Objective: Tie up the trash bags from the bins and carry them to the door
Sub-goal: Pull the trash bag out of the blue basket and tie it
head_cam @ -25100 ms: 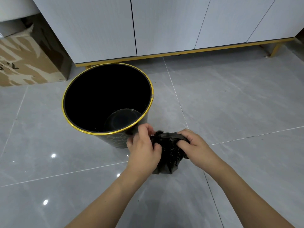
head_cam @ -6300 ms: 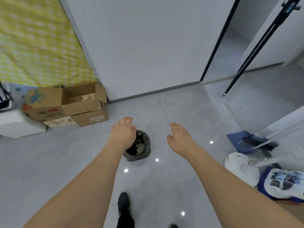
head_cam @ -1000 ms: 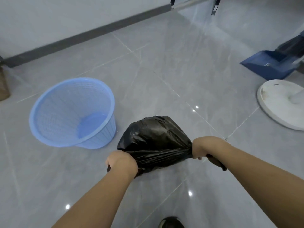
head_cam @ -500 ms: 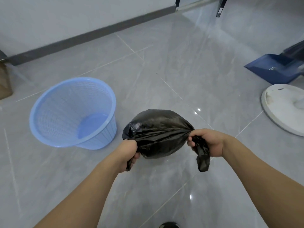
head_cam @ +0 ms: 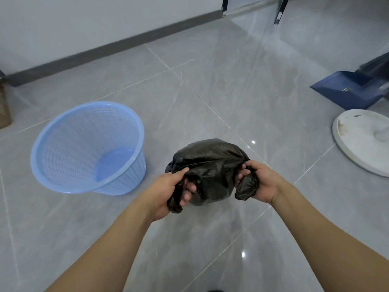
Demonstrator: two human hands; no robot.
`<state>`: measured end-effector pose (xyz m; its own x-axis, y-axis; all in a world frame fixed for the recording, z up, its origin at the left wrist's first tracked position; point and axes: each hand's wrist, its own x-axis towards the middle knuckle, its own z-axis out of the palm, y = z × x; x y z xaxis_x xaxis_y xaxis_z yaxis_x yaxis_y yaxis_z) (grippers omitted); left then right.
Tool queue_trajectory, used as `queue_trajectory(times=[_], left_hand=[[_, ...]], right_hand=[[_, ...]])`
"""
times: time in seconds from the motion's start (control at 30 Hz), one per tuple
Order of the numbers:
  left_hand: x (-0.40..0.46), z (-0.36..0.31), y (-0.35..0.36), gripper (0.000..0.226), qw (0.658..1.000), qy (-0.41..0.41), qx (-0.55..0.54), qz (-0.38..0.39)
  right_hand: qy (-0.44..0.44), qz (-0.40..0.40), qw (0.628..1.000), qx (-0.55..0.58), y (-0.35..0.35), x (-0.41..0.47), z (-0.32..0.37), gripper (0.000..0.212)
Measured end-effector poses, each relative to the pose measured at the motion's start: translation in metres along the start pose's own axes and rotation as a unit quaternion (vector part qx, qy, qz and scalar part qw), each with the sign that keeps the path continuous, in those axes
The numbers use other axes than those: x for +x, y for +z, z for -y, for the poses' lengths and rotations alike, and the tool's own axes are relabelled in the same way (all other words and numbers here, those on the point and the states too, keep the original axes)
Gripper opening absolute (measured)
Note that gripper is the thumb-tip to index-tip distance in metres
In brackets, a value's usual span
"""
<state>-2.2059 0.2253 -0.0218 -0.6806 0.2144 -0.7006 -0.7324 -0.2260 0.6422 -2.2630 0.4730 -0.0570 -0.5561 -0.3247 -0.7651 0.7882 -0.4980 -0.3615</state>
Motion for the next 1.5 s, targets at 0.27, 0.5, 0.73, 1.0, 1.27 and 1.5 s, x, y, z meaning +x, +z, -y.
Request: queue_trajectory(times=[0.27, 0.5, 0.73, 1.0, 1.27, 1.5], left_hand=[[0.026, 0.008, -0.004, 0.031, 0.900, 0.136, 0.307, -0.278], [0.020, 0.014, 0.008, 0.027, 0.606, 0.170, 0.733, -0.258], [0.009, 0.018, 0.037, 0.019, 0.561, 0.180, 0.798, -0.127], [-0.001, 0.017, 0.031, 0.027, 0.511, 0.154, 0.835, -0.135], [-0.016, 0.004, -0.005, 0.010, 0.597, 0.184, 0.766, -0.149], [-0.013, -0.014, -0.029, 0.008, 0.585, 0.252, 0.746, -0.195]], right_hand=[[0.007, 0.206, 0.973, 0.099, 0.003, -0.004, 0.011, 0.022], [-0.135, 0.137, 0.967, 0.168, 0.003, -0.003, 0.023, 0.009], [-0.184, 0.095, 0.976, 0.072, 0.031, -0.002, 0.013, 0.010], [-0.180, 0.056, 0.967, -0.170, 0.042, -0.008, -0.004, 0.018], [-0.146, 0.033, 0.864, -0.481, 0.041, 0.001, -0.027, 0.037], [-0.127, 0.014, 0.814, -0.567, 0.041, 0.003, -0.029, 0.024]])
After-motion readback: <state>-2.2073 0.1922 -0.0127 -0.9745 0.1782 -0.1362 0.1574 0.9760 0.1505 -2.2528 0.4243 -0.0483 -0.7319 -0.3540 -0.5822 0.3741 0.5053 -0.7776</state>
